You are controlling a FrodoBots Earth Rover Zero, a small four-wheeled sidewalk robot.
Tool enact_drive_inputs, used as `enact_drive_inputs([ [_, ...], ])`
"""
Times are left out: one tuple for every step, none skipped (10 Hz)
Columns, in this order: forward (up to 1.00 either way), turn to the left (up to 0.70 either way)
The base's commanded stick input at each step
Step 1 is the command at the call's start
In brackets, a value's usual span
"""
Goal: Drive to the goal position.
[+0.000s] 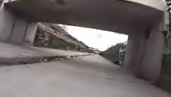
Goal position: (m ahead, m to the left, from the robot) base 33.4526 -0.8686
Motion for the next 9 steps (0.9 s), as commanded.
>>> enact_drive_inputs([
  [1.0, 0.0],
  [1.0, 0.0],
  [1.0, 0.0],
  [1.0, 0.0],
  [1.0, 0.0],
  [1.0, -0.12],
  [1.0, -0.27],
  [1.0, -0.4],
  [1.0, -0.4],
])
